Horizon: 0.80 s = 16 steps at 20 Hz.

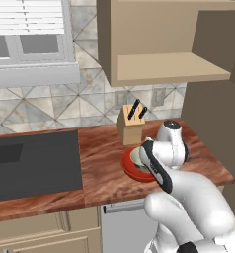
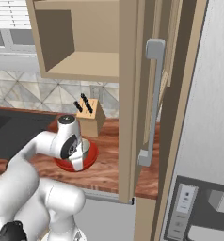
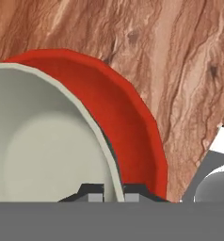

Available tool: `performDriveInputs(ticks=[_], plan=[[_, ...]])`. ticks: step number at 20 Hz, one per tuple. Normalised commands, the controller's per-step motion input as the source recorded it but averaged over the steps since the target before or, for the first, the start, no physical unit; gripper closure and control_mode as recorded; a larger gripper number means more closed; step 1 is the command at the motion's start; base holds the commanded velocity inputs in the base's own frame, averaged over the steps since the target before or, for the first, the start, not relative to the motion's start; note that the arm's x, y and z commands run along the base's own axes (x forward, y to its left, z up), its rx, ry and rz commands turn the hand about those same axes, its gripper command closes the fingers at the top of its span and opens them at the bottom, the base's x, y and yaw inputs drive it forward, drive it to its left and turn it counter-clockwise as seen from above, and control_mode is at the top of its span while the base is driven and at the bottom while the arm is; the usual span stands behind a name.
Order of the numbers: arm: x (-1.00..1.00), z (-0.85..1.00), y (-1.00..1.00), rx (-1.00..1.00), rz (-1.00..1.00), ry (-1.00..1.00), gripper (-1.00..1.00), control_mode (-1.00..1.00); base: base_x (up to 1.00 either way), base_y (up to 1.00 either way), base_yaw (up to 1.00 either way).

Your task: Pick up the bowls on the counter and stack them on top of one another in the open cabinet. Place the smaller bowl on top of the larger bowl.

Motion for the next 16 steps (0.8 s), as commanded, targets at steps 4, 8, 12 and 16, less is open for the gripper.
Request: performDriveInputs(ticks=[4,8,12,16], plan=[[0.32,-0.21,0.0,0.0,0.0,-0.01,1.0,-1.0,0.0,0.0,0.0],[0.23,-0.32,0.07,0.0,0.0,-0.07,1.0,-1.0,0.0,0.0,0.0],[0.09,-0.44,0.11,0.0,0.0,-0.01,1.0,-1.0,0.0,0.0,0.0],[0.0,-0.33,0.12,0.0,0.0,0.0,1.0,-1.0,0.0,0.0,0.0]])
